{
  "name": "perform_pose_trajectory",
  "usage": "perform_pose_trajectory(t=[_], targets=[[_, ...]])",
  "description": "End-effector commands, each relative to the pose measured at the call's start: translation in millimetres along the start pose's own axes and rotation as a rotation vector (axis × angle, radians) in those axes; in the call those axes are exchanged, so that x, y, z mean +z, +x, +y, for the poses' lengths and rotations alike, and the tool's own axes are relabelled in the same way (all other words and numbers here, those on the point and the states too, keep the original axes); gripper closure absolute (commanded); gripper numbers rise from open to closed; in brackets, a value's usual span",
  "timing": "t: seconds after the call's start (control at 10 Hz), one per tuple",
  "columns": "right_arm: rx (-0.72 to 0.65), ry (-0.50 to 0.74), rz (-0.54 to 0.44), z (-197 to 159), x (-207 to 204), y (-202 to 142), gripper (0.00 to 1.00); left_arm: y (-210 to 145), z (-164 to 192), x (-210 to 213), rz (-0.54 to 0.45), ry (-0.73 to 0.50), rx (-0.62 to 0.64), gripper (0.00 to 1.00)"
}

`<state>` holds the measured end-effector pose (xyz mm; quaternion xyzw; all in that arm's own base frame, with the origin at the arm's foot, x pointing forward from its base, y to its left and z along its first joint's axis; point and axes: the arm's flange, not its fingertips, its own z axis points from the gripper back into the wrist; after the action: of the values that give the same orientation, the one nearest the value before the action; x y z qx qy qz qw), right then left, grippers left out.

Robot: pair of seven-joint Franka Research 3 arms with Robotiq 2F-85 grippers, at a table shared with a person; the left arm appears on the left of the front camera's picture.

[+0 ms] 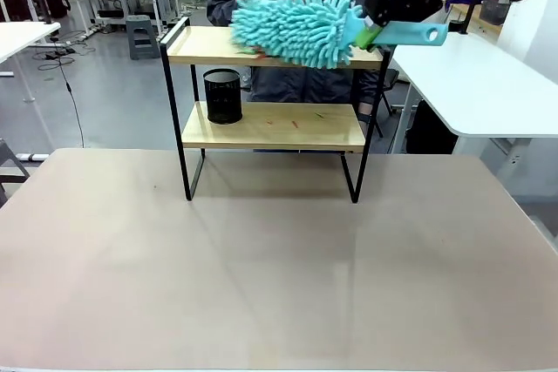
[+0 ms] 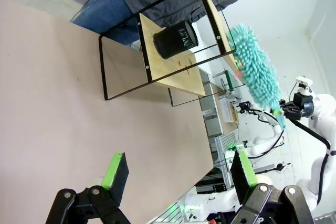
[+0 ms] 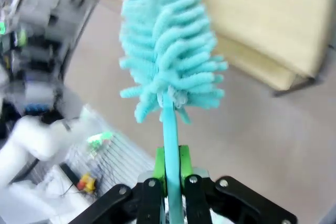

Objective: Clean the shelf.
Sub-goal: Clean the specific tier of the Shelf with the Duster once objects are removed.

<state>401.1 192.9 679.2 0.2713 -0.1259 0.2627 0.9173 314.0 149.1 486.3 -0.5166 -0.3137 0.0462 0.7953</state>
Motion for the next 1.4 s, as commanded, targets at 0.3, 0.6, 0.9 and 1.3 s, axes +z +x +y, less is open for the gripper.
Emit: perform_pose_trajectory(t=[0.3,0.6,0.9,1.3], targets=[[0.252,0.402,0.158,-25,49,-21,0.88,0,0,-2,-0.015,-0.02,-0.019,0.0],[0.229,0.461,0.124,-45,55,-34,0.88,0,0,-2,-0.015,-0.02,-0.019,0.0],[0.045,0.435,-0.134,-102,127,-122,0.88,0,0,-2,-0.015,-0.02,-0.019,0.0],[-0.488,0.416,-0.212,-185,135,-293,0.88,0,0,-2,-0.015,-0.02,-0.019,0.0]])
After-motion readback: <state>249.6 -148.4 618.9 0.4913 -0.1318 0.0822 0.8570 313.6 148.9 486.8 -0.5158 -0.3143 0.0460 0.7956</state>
